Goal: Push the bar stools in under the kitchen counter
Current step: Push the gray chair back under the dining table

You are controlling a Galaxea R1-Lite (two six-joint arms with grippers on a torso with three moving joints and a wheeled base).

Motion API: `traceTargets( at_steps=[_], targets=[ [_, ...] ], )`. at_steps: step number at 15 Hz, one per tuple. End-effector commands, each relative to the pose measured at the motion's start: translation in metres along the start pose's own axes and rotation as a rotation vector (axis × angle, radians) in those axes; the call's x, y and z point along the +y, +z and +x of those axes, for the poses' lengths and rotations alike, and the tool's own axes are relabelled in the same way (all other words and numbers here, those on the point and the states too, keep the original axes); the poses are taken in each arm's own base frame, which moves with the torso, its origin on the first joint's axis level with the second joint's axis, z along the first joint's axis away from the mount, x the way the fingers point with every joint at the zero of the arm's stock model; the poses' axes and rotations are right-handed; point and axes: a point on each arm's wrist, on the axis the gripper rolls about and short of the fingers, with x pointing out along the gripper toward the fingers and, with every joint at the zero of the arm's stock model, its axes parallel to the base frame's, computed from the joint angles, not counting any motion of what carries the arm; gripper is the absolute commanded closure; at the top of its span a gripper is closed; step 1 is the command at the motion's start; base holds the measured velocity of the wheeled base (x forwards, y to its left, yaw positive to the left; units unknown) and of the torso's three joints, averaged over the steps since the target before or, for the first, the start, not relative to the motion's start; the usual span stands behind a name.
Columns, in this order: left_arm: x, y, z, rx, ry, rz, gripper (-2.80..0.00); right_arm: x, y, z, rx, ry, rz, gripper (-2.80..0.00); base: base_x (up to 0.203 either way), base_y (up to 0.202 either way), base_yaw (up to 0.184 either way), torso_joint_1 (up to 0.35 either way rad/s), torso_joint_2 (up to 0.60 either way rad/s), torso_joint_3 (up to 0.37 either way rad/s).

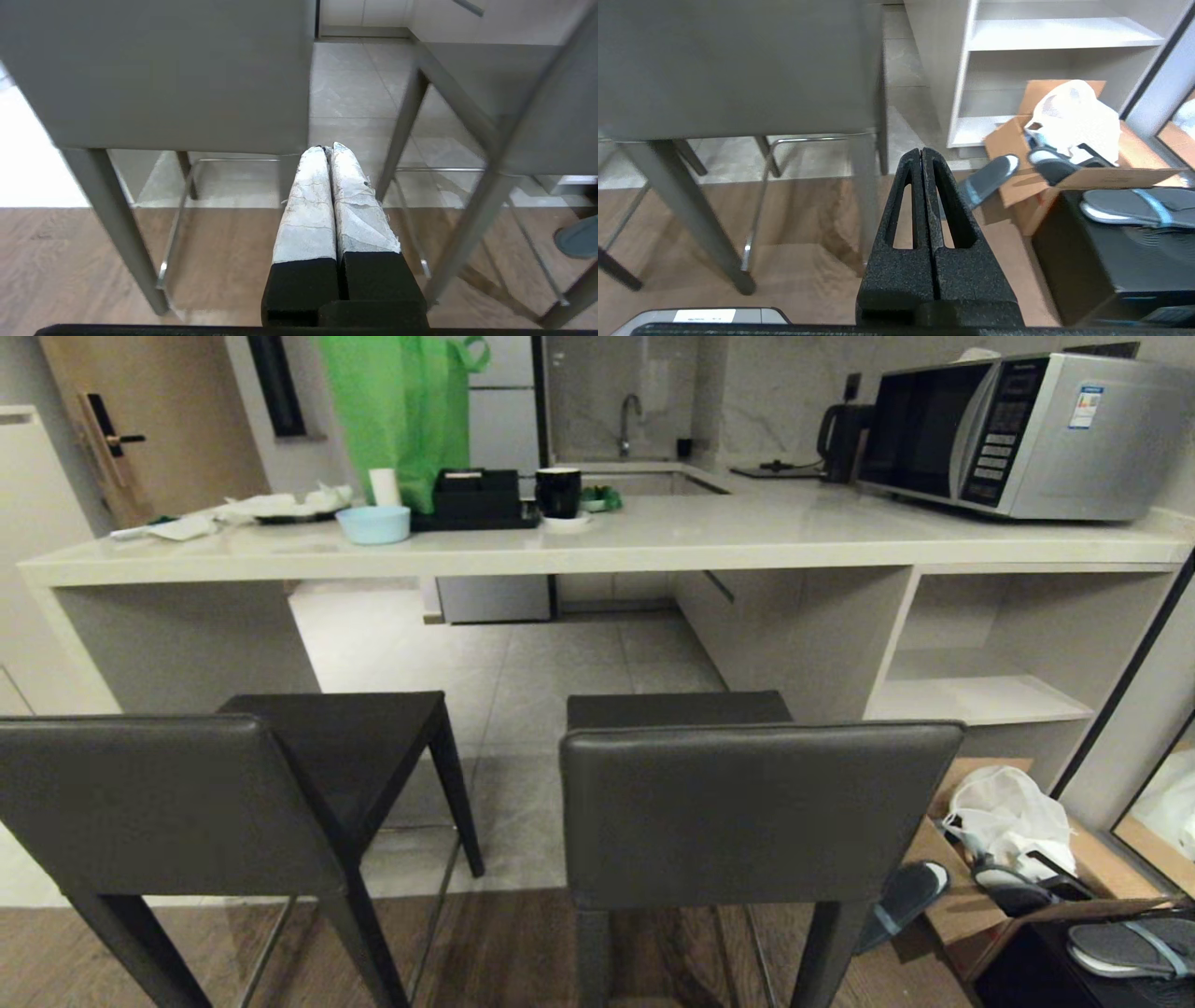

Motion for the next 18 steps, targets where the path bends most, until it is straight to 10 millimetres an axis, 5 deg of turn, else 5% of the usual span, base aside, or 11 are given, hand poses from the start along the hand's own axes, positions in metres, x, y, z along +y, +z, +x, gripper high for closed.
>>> traceTargets(
  at_steps=[1, 18],
  targets=[
    [0.0000, -0.0008, 0.0003, 0.003, 0.001, -0.001, 0.00, 0.0000, -0.0001, 0.0000, 0.000, 0.001, 0.000, 0.00, 0.000, 0.196, -0.001, 0.004, 0.00, 0.002],
    [0.0000, -0.0008, 0.0003, 0.003, -0.001, -0.002, 0.00, 0.0000, -0.0001, 0.0000, 0.000, 0.001, 0.001, 0.00, 0.000, 0.198, -0.001, 0.002, 0.00, 0.003]
  ],
)
